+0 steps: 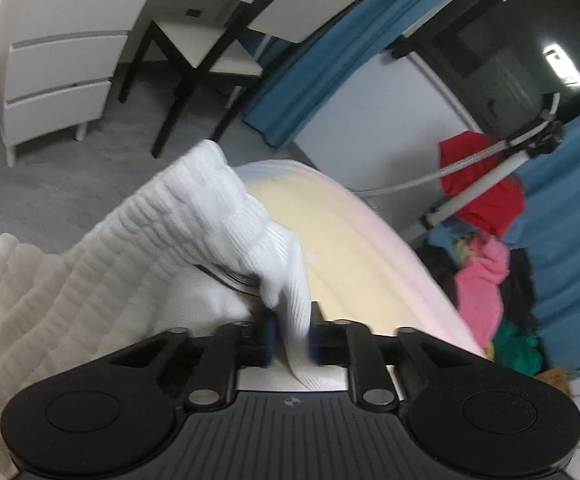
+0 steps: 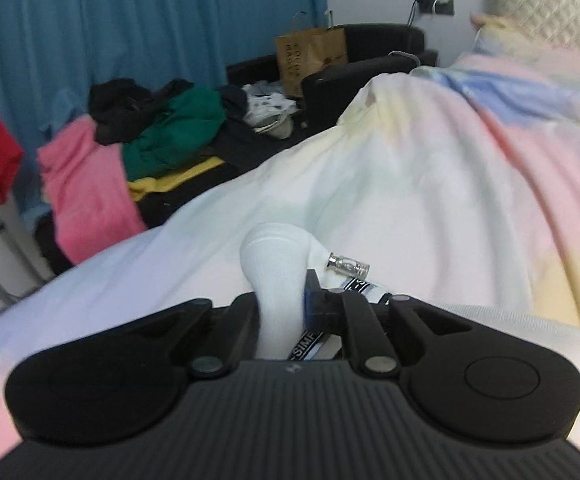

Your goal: Fold clothes

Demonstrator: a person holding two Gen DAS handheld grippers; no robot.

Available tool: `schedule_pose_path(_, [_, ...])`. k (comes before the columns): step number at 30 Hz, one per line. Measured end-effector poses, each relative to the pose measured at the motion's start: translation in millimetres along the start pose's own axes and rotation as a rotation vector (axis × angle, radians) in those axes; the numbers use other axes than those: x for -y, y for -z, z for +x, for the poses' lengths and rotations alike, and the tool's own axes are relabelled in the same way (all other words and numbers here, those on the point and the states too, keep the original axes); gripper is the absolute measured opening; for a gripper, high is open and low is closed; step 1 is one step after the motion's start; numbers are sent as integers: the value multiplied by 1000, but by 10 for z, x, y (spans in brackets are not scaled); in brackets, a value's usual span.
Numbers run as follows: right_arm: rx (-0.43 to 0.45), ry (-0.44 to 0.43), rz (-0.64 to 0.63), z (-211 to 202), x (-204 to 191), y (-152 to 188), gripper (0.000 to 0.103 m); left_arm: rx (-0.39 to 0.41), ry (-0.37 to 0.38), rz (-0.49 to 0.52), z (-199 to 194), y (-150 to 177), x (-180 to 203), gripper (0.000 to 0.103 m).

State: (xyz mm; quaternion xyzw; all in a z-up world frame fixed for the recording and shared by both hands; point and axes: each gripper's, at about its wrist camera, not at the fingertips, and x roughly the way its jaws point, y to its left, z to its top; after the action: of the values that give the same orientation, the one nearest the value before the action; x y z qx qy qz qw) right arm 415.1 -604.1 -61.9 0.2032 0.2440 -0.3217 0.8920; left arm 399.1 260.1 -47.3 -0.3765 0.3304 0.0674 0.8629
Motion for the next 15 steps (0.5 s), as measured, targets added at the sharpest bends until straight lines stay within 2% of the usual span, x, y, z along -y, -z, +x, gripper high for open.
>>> schedule_pose_path(2, [-1,-49,57,-193,135,12,22,22,31,29,-203,86,-6,62])
schedule_pose_path(3, [-3,-72,87,-318,223,37,36,35,38,47,-324,150,4,68])
schedule_pose_path(5, [-10,-114,148,-571,392,104,49,53,58,78,-574,343,4,77])
schedule_pose_path(7, [-34,-171,215,-861,593,247,52,46,71,75,-796,576,-31,83])
schedule_pose_path(9, [-66,-227,255,-1120,793,405,52,8,76,72,-969,786,-95,84])
schedule_pose_path(12, [-163,-283,315,-1427,1044,687,52,-8,68,67,-1201,1058,-238,84])
schedule_pose_path(15, [-243,-379,451,-1688,1319,1079,52,-34,67,34,-1393,1268,-396,85])
